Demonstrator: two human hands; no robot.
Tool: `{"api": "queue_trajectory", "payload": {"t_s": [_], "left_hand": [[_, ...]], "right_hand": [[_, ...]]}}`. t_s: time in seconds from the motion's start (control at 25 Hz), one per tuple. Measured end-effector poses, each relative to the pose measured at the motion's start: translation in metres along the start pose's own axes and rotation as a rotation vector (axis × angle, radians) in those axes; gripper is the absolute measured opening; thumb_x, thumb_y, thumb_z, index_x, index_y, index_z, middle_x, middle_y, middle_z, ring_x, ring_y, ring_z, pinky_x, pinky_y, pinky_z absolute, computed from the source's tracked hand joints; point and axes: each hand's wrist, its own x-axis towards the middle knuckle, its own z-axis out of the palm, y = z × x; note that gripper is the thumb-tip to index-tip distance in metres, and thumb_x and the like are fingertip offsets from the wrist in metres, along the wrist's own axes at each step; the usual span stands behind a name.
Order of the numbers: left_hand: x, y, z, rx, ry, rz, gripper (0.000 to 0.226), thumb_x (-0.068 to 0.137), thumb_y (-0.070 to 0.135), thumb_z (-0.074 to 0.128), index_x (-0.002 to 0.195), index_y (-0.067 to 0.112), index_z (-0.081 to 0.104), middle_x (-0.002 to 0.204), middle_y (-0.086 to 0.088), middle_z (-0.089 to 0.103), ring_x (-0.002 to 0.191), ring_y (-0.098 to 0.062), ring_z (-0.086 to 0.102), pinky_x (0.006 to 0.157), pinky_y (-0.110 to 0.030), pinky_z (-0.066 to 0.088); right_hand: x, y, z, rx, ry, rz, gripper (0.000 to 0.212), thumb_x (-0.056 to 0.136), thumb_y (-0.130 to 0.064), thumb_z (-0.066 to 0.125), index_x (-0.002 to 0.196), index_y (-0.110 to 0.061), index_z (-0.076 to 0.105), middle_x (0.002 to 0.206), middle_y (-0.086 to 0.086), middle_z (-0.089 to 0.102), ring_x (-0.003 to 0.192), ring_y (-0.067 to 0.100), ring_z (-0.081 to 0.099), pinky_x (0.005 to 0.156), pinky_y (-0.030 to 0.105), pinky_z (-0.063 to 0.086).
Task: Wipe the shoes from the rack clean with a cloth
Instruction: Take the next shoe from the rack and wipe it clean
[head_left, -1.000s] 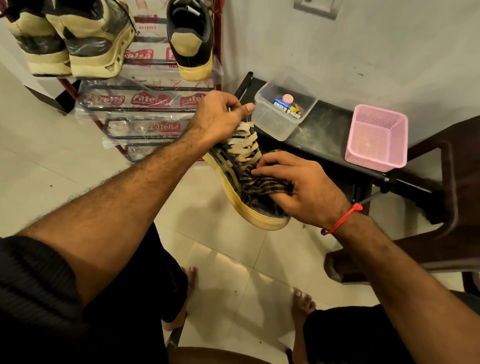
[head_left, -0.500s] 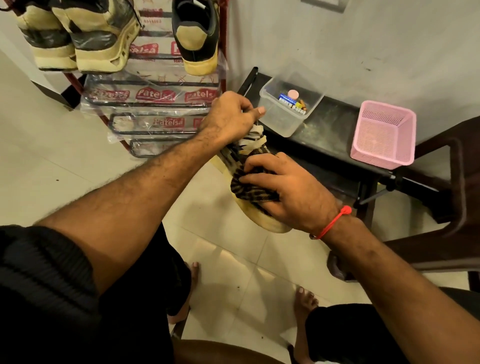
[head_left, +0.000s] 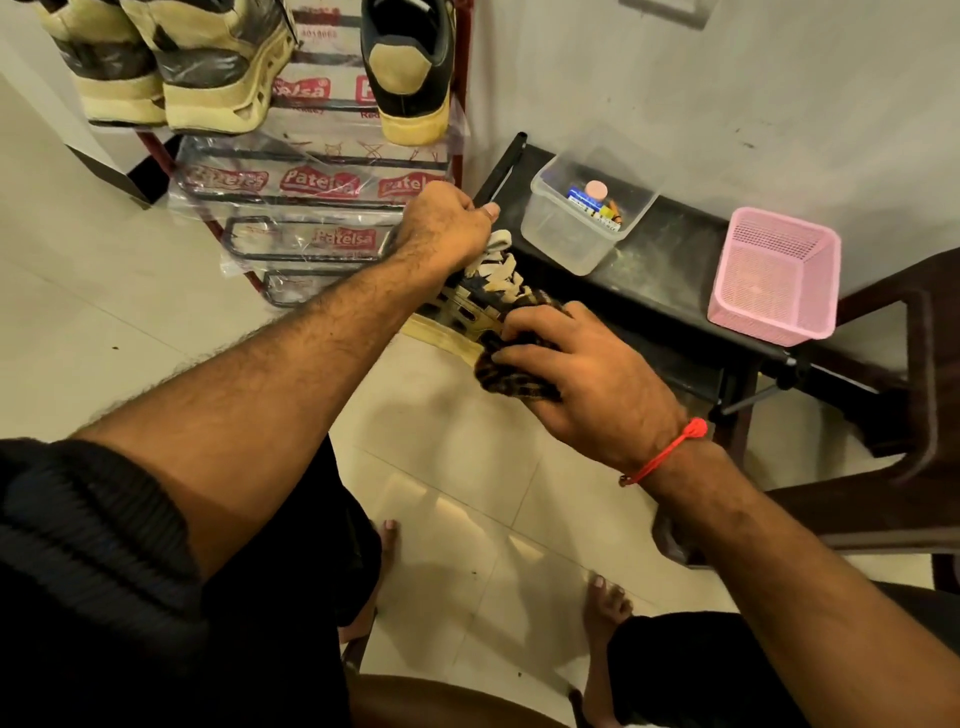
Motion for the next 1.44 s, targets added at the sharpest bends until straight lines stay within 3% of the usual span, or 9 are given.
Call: {"api": "queue_trajectory", "payload": {"t_s": [0.2, 0.32, 0.4, 0.56, 0.68, 0.88, 1.08, 1.2, 1.44], "left_hand": [[0.002, 0.003, -0.001, -0.131, -0.059, -0.068, 0.024, 0.099, 0.035, 0.064, 0.096, 0.012, 0.070, 0.097, -0.001, 0.070, 0.094, -0.017, 0.067, 0.078, -0.033, 0.057], [0.004, 0.002, -0.006, -0.149, -0.026, -0.065, 0.023, 0.100, 0.035, 0.064, 0.096, 0.013, 0.070, 0.093, 0.000, 0.069, 0.090, -0.015, 0.066, 0.076, -0.031, 0.055], [0.005, 0.000, -0.006, -0.166, -0.006, -0.064, 0.023, 0.099, 0.035, 0.064, 0.100, 0.013, 0.071, 0.095, 0.000, 0.070, 0.091, -0.015, 0.067, 0.082, -0.035, 0.058], [-0.004, 0.004, 0.007, -0.154, -0.076, -0.066, 0.025, 0.100, 0.035, 0.064, 0.100, 0.011, 0.071, 0.099, -0.001, 0.069, 0.091, -0.013, 0.064, 0.064, -0.024, 0.047], [-0.003, 0.008, 0.002, -0.221, -0.066, -0.082, 0.021, 0.101, 0.034, 0.062, 0.096, 0.015, 0.069, 0.095, 0.000, 0.069, 0.088, -0.012, 0.064, 0.069, -0.025, 0.051], [-0.001, 0.005, -0.002, -0.193, -0.072, -0.061, 0.025, 0.100, 0.034, 0.064, 0.080, 0.019, 0.065, 0.087, 0.003, 0.068, 0.081, -0.010, 0.063, 0.063, -0.025, 0.047], [0.005, -0.001, -0.012, -0.136, -0.029, -0.057, 0.023, 0.098, 0.035, 0.066, 0.085, 0.016, 0.068, 0.092, 0.002, 0.068, 0.093, -0.015, 0.066, 0.081, -0.032, 0.056], [0.003, 0.000, -0.008, -0.125, -0.050, -0.073, 0.026, 0.098, 0.035, 0.066, 0.097, 0.010, 0.071, 0.087, 0.001, 0.065, 0.088, -0.015, 0.065, 0.066, -0.028, 0.050], [0.000, 0.002, 0.004, -0.111, -0.112, -0.106, 0.032, 0.099, 0.036, 0.064, 0.114, 0.008, 0.070, 0.095, 0.001, 0.064, 0.079, -0.008, 0.056, 0.058, -0.025, 0.040]], "right_hand": [[-0.011, 0.025, -0.005, -0.014, 0.098, 0.022, 0.025, 0.088, -0.029, 0.059, 0.087, -0.010, 0.075, 0.108, 0.006, 0.066, 0.079, 0.026, 0.053, 0.064, 0.041, 0.051], [-0.020, 0.036, -0.011, -0.048, 0.085, 0.067, 0.029, 0.088, -0.029, 0.055, 0.082, -0.009, 0.074, 0.102, 0.006, 0.067, 0.078, 0.026, 0.054, 0.065, 0.042, 0.052], [-0.019, 0.027, -0.008, -0.031, 0.100, 0.080, 0.027, 0.088, -0.029, 0.055, 0.088, -0.009, 0.074, 0.105, 0.007, 0.066, 0.082, 0.026, 0.055, 0.067, 0.043, 0.053], [-0.003, 0.008, 0.003, -0.022, 0.126, 0.053, 0.033, 0.090, -0.035, 0.057, 0.104, -0.010, 0.073, 0.117, 0.010, 0.063, 0.089, 0.029, 0.054, 0.067, 0.038, 0.053], [-0.010, 0.032, -0.003, -0.025, 0.181, 0.075, 0.028, 0.087, -0.032, 0.065, 0.102, -0.011, 0.075, 0.116, 0.011, 0.063, 0.092, 0.032, 0.055, 0.072, 0.043, 0.054], [-0.024, 0.040, -0.003, -0.095, 0.158, 0.058, 0.029, 0.086, -0.031, 0.061, 0.103, -0.011, 0.075, 0.115, 0.013, 0.063, 0.091, 0.032, 0.055, 0.074, 0.035, 0.050], [-0.030, 0.053, -0.016, -0.063, 0.274, 0.139, 0.024, 0.085, -0.022, 0.061, 0.095, -0.006, 0.075, 0.110, 0.015, 0.065, 0.090, 0.034, 0.055, 0.074, 0.046, 0.053], [-0.017, 0.028, -0.010, -0.056, 0.197, 0.040, 0.025, 0.086, -0.023, 0.072, 0.107, -0.010, 0.075, 0.116, 0.015, 0.063, 0.095, 0.032, 0.053, 0.077, 0.036, 0.049], [-0.014, 0.018, 0.004, -0.146, 0.054, 0.050, 0.036, 0.077, -0.021, 0.084, 0.111, -0.013, 0.075, 0.119, 0.015, 0.060, 0.091, 0.035, 0.053, 0.071, 0.045, 0.054]]}}
